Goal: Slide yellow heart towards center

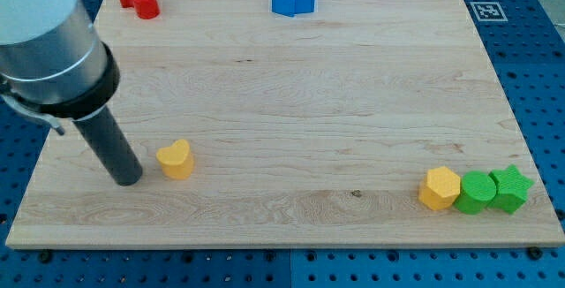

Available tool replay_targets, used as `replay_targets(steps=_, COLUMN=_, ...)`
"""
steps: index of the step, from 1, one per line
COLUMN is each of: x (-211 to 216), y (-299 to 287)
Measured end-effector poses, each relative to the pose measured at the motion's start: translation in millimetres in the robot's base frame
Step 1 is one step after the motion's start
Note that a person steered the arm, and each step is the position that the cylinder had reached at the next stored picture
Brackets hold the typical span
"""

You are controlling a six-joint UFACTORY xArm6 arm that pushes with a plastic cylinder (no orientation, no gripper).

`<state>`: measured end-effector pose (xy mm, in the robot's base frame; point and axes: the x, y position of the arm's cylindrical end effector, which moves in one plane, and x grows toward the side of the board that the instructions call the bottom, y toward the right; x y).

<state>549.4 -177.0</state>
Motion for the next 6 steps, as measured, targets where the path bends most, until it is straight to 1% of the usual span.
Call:
replay_targets(steps=2, x=10, y=55)
replay_targets(steps=3, x=4, y=66)
replay_targets(steps=4, x=-13, y=51)
replay_targets(steps=6, x=-42, y=47)
